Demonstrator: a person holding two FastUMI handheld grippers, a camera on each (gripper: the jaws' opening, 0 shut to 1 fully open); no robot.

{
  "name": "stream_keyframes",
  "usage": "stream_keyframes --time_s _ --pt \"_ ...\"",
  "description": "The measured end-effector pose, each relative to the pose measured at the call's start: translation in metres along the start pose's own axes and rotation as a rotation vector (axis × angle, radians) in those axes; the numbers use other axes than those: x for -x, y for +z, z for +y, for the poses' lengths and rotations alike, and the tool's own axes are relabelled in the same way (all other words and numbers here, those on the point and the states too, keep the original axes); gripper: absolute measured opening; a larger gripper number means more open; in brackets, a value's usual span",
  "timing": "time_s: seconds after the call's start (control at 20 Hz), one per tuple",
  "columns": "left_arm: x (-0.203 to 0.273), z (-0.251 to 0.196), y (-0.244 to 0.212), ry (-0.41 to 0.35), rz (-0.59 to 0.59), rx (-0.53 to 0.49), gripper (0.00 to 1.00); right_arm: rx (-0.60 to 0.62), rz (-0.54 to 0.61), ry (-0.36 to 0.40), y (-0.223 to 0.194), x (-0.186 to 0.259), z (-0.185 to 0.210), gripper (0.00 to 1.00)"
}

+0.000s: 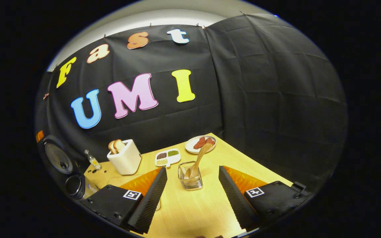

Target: Close the left gripper, press the button to open the rice cooker; take a wooden spoon from the chopstick holder with the right hand, scoop a spoonful of rice and pour it into the rice cooker, then put the wooden spoon back into the chopstick holder.

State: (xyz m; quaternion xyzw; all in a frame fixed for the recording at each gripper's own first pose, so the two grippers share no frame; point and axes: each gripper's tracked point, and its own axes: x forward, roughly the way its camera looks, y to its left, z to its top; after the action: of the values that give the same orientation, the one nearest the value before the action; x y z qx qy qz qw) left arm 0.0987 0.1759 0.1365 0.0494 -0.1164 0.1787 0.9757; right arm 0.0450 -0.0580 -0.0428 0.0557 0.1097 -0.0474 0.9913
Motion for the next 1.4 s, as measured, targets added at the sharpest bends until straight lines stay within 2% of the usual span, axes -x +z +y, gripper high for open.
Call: stream_keyframes --time_s 0.05,0.1,0.15,0.3,0.55,0.65,0.75,0.95,1.15,1.4 --pt "-0.009 0.003 0.002 -0.002 -0.014 -0.012 0.92 0.027 0.000 0.018 0.000 0.009 0.007 0.98" --pt "-0.017 0.005 0.002 -0.007 -0.027 -0.023 0.95 0.059 0.000 0.032 -0.002 0.018 0.012 0.98" --pt "-0.026 0.006 0.004 -0.014 -0.041 -0.031 0.92 0.090 0.002 0.046 -0.004 0.025 0.017 0.98" --pt "-0.050 0.006 0.001 -0.029 -0.052 -0.043 0.94 0.143 0.027 0.076 -0.015 0.043 0.029 0.98" --pt "-0.064 0.013 -0.031 0.003 0.055 -0.041 0.93 0.180 0.035 0.084 -0.018 0.046 0.029 0.99" --pt "-0.057 0.010 -0.026 0.021 0.072 -0.025 0.98 0.151 0.047 0.096 -0.019 0.043 0.030 0.98" --pt "-0.043 0.007 -0.032 0.045 0.110 -0.023 0.98 0.129 0.060 0.110 -0.021 0.038 0.031 0.99" --pt "-0.001 -0.001 -0.048 0.094 0.243 0.014 0.99 0.133 0.072 0.168 -0.017 0.025 0.034 0.98" --pt "0.048 -0.012 -0.079 0.142 0.378 0.040 0.99 0.109 0.104 0.242 -0.022 0.014 0.035 0.98" --pt "0.093 -0.021 -0.130 0.169 0.516 0.043 1.00 0.107 0.158 0.288 -0.035 0.005 0.024 0.98"
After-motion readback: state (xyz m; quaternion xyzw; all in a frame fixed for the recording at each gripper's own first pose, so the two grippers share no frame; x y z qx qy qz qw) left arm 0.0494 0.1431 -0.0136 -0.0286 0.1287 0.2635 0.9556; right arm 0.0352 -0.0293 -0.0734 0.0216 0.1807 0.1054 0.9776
